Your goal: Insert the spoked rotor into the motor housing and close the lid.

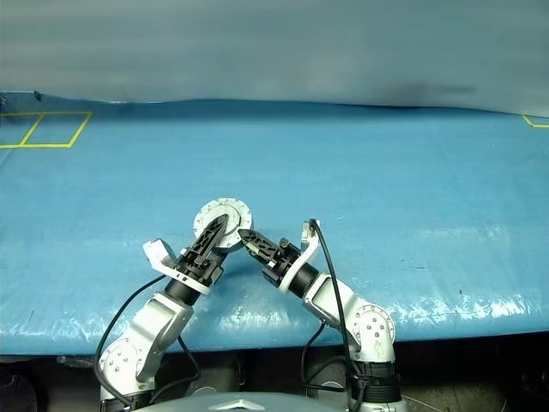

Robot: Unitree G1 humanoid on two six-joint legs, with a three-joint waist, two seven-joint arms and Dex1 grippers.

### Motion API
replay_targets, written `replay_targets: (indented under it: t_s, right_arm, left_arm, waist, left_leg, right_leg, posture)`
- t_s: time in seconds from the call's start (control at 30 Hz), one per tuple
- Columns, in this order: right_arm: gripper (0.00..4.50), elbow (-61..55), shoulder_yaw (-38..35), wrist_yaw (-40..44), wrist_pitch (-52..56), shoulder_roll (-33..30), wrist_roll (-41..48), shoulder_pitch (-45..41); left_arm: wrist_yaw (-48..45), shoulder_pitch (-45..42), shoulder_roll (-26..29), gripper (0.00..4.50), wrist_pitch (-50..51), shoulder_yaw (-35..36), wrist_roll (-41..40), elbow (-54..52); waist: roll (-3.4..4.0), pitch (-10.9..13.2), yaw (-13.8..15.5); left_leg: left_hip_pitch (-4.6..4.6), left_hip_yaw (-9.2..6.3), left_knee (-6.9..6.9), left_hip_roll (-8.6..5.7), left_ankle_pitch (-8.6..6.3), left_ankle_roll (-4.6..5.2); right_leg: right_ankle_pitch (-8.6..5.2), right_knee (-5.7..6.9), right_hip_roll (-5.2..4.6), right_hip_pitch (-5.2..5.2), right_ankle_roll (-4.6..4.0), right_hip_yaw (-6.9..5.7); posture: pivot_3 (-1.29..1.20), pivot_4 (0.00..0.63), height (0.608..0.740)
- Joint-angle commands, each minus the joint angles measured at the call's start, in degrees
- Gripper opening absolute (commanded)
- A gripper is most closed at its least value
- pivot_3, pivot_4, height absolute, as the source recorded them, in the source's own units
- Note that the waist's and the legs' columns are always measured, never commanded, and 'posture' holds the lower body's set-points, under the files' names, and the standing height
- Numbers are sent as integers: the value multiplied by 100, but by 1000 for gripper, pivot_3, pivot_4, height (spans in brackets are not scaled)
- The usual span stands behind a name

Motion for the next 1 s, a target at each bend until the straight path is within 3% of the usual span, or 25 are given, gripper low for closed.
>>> replay_targets:
  t_s: [0.03,0.17,0.37,0.5,0.63,0.87,1.0]
  right_arm:
    - [1151,-442,102,446,-81,-18,-125,-62]
    - [1151,-344,64,628,-162,-5,-298,-19]
    - [3105,-379,23,862,-101,-115,-340,6]
    - [4426,-571,335,1398,-77,-722,-1378,63]
    - [4500,-773,543,1975,-491,-1011,-2290,273]
    - [4500,-994,1352,2614,-2101,-1495,-4919,557]
    - [4500,-909,1600,2629,-2870,-1609,-6036,699]
  left_arm:
    - [2,38,-66,2431,-85,-27,-175,-151]
    - [47,72,-101,2431,-181,-57,-163,-191]
    - [141,-40,-103,2431,-385,-54,-79,-250]
    - [324,-364,37,2431,-520,37,59,-115]
    - [382,-732,191,2431,-588,165,222,134]
    - [293,-1766,507,2431,-874,534,856,1176]
    - [128,-2403,649,2431,-1079,756,1349,1964]
  waist:
    - [0,0,1]
    - [0,0,2]
    - [0,0,3]
    - [-2,-1,22]
    - [-2,-1,53]
    - [-4,-1,61]
    - [-6,-1,74]
  left_leg:
    - [0,0,0,0,0,0]
    - [1,0,-1,0,0,0]
    - [1,0,0,0,0,0]
    - [-1,0,2,-3,0,0]
    - [1,0,1,-2,0,0]
    - [5,0,8,-4,1,-1]
    - [5,1,7,-5,1,-2]
  right_leg:
    - [0,0,0,0,0,0]
    - [0,0,0,0,0,0]
    - [0,-1,0,1,0,0]
    - [0,-3,-1,2,0,0]
    - [1,-3,1,4,1,-1]
    - [5,-3,3,11,9,-1]
    - [7,-3,3,12,12,0]
  posture:
    - [0,150,740]
    - [0,150,740]
    - [0,150,740]
    - [0,150,740]
    - [0,150,740]
    - [0,150,740]
    - [0,150,740]
